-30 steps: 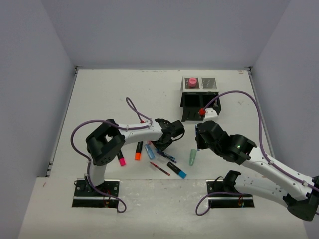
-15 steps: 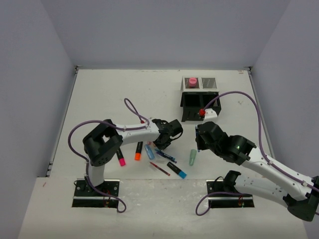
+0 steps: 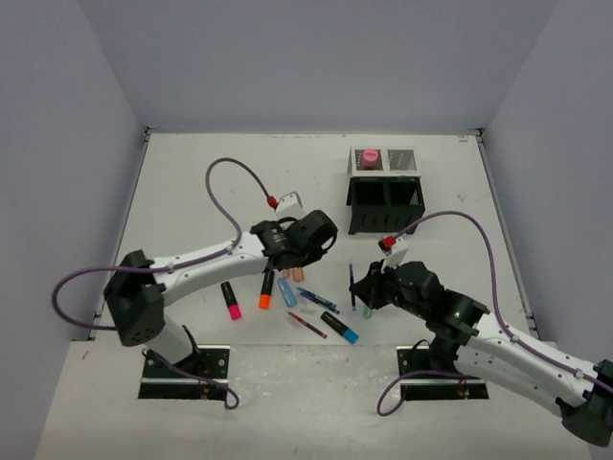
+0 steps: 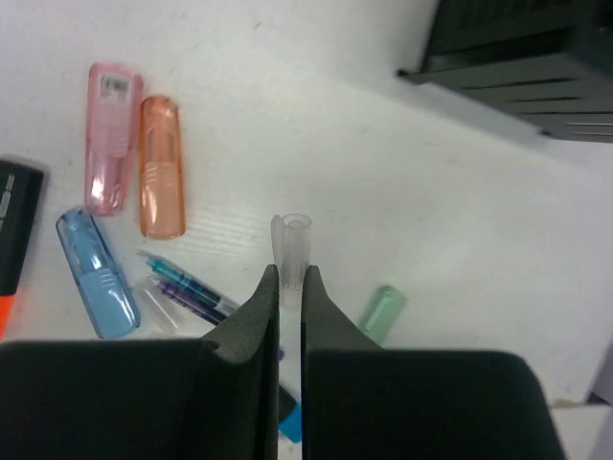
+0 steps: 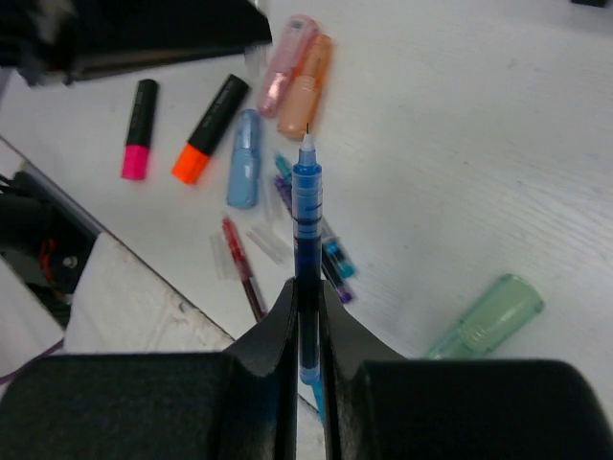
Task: Sort the stationery into containers
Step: Close the pen cap on the pen.
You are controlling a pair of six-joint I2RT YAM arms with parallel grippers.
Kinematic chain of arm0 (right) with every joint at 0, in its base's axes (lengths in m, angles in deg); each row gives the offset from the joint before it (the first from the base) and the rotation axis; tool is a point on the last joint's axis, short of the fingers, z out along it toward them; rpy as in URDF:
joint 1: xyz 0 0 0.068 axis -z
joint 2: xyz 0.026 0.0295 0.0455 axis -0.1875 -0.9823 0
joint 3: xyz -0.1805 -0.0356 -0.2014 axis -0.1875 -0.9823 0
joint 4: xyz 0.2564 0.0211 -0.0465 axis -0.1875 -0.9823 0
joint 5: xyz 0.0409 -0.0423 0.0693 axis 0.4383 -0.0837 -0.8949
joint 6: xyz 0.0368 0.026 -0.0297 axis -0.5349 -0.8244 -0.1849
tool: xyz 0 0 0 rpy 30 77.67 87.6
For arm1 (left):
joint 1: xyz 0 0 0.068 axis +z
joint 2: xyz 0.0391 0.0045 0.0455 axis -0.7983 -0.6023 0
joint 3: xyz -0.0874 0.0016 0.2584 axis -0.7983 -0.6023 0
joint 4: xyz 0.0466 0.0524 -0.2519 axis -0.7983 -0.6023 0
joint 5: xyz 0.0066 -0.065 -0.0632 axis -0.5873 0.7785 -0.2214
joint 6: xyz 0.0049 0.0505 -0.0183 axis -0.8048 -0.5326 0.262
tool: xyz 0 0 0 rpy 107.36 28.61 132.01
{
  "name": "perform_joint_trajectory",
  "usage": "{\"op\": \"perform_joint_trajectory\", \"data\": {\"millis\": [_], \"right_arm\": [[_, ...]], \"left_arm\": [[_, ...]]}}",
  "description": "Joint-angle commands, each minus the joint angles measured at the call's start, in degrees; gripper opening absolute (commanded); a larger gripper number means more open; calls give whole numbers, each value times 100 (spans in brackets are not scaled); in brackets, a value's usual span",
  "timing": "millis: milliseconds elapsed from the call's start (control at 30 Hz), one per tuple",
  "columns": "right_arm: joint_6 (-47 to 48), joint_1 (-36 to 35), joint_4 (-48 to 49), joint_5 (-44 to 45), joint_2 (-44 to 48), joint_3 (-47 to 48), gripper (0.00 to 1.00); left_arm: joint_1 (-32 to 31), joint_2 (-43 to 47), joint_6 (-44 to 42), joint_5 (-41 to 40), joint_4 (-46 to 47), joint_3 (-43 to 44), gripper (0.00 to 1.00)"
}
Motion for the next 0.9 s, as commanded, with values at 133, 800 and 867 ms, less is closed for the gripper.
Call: {"op": "perform_joint_trajectory", "data": {"millis": [133, 800, 867], "right_arm": [[-501, -80, 3013, -968, -699, -225, 0], [-58, -218, 3055, -886, -1851, 786, 0], [-51, -222, 3083, -951, -1905, 821, 0]], "left_arm": [[33, 1792, -1889, -514, 838, -217, 0], [26, 2851, -3233, 151, 2651, -1129, 0], [21, 2846, -3290, 228, 2764, -1156, 0]]}}
